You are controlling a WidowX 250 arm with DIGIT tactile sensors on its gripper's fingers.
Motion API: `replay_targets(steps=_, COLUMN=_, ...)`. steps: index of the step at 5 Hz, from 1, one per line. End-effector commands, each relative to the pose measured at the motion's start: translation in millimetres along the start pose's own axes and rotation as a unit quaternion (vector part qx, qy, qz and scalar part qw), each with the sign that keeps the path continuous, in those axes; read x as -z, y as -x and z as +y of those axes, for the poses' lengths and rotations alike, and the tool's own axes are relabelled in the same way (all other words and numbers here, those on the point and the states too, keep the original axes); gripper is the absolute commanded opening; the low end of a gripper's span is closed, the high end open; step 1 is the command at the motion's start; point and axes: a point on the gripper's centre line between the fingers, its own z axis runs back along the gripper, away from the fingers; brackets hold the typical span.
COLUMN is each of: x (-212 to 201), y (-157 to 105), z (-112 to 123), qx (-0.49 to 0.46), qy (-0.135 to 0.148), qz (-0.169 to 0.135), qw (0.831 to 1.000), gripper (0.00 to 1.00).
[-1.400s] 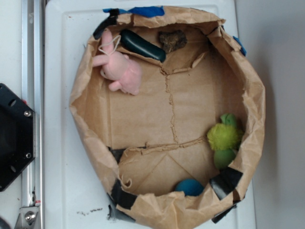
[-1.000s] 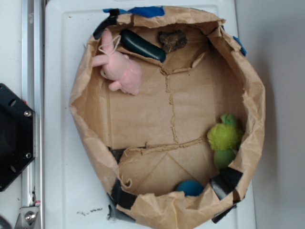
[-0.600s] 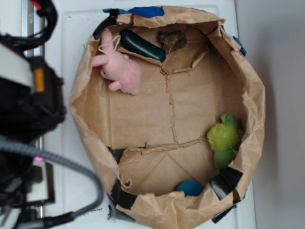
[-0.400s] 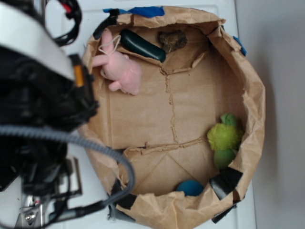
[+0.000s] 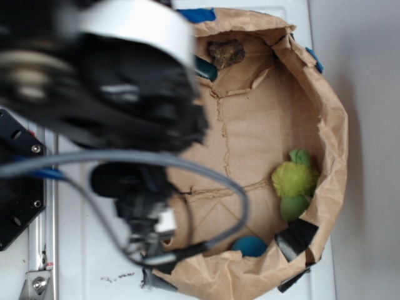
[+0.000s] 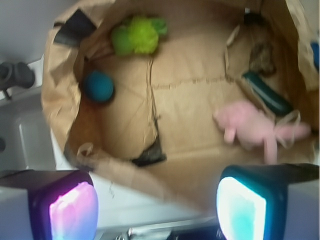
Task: Grab the blue ball.
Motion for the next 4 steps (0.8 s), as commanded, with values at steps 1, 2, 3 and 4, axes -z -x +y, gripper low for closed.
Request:
replay_targets(steps=1, x=2, y=-35, z=0, qx=0.048, qy=-0.016, qz=-0.038, qw=0.998, gripper=1.00)
replay_targets(steps=2, x=10, y=-33, z=-1, qx=0.152, qy=-0.032, qz=-0.064, qw=0.986, gripper=1.00)
replay_targets(steps=3, x=16, y=-31, z=-9, qx=0.264, qy=0.006, qz=-0.091, qw=0.960, gripper=1.00)
replay_targets(steps=4, x=19, y=-34, z=-7, qx=0.348, qy=-0.008, qz=-0.113, qw=0.931, gripper=1.00)
